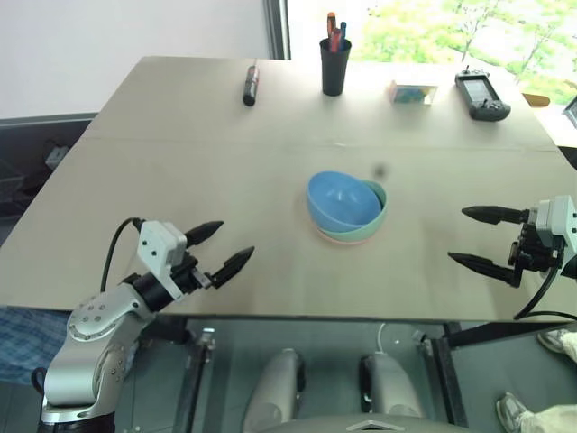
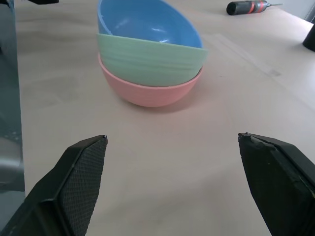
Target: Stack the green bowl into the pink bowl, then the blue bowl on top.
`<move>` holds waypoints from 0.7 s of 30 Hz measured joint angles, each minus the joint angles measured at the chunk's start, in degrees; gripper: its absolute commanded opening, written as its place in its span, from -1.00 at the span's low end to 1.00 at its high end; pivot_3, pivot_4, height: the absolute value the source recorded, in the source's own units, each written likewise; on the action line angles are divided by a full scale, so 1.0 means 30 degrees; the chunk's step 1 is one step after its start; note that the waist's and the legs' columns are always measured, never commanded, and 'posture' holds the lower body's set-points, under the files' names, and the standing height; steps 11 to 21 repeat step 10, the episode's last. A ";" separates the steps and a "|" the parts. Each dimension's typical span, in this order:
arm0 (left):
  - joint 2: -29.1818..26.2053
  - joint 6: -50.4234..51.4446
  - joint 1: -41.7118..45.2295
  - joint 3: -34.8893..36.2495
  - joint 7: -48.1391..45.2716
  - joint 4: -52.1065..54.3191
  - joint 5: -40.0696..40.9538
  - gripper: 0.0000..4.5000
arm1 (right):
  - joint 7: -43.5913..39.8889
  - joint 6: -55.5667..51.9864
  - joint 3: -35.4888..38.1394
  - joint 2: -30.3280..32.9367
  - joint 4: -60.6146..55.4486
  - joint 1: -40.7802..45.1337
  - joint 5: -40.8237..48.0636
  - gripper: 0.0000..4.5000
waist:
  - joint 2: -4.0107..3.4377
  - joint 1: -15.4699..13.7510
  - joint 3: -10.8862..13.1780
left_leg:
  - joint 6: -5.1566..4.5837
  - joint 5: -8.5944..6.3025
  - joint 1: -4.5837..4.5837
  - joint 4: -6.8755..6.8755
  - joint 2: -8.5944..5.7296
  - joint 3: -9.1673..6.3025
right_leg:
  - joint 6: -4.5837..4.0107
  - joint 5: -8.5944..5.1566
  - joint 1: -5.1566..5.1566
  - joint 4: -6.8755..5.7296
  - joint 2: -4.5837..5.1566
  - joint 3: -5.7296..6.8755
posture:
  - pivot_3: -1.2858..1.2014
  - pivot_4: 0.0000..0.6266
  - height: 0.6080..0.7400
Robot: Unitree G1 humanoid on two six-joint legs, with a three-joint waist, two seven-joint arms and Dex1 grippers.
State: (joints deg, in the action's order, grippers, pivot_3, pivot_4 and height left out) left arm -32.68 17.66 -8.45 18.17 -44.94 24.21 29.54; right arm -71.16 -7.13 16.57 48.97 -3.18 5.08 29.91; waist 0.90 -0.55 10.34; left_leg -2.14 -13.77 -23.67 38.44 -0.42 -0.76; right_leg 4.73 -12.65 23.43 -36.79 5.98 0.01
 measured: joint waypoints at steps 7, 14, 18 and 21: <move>0.0146 -0.0999 -0.0168 0.0085 -0.0034 0.0001 0.0010 0.96 | -0.0421 0.0943 -0.0011 -0.0184 0.1018 0.0270 -0.0168 1.00 | 0.0000 -0.0033 -0.0001 | 0.0000 0.0000 0.0000 -0.0002 -0.0005 0.0006 | 0.0000 0.0000 0.0000 0.0001 -0.0002 0.0000 | 0.03 -0.52 0.95; 0.0148 -0.1334 -0.0160 0.0086 -0.0027 -0.0001 -0.0015 0.96 | -0.0502 0.1197 -0.0016 -0.0242 0.1103 0.0073 -0.0200 1.00 | -0.0001 -0.0034 -0.0002 | 0.0000 0.0000 0.0000 -0.0002 -0.0005 0.0011 | 0.0001 0.0000 -0.0001 0.0000 -0.0002 0.0000 | 0.03 -0.52 0.95; 0.0148 -0.1334 -0.0160 0.0086 -0.0027 -0.0001 -0.0015 0.96 | -0.0502 0.1197 -0.0016 -0.0242 0.1103 0.0073 -0.0200 1.00 | -0.0001 -0.0034 -0.0002 | 0.0000 0.0000 0.0000 -0.0002 -0.0005 0.0011 | 0.0001 0.0000 -0.0001 0.0000 -0.0002 0.0000 | 0.03 -0.52 0.95; 0.0148 -0.1334 -0.0160 0.0086 -0.0027 -0.0001 -0.0015 0.96 | -0.0502 0.1197 -0.0016 -0.0242 0.1103 0.0073 -0.0200 1.00 | -0.0001 -0.0034 -0.0002 | 0.0000 0.0000 0.0000 -0.0002 -0.0005 0.0011 | 0.0001 0.0000 -0.0001 0.0000 -0.0002 0.0000 | 0.03 -0.52 0.95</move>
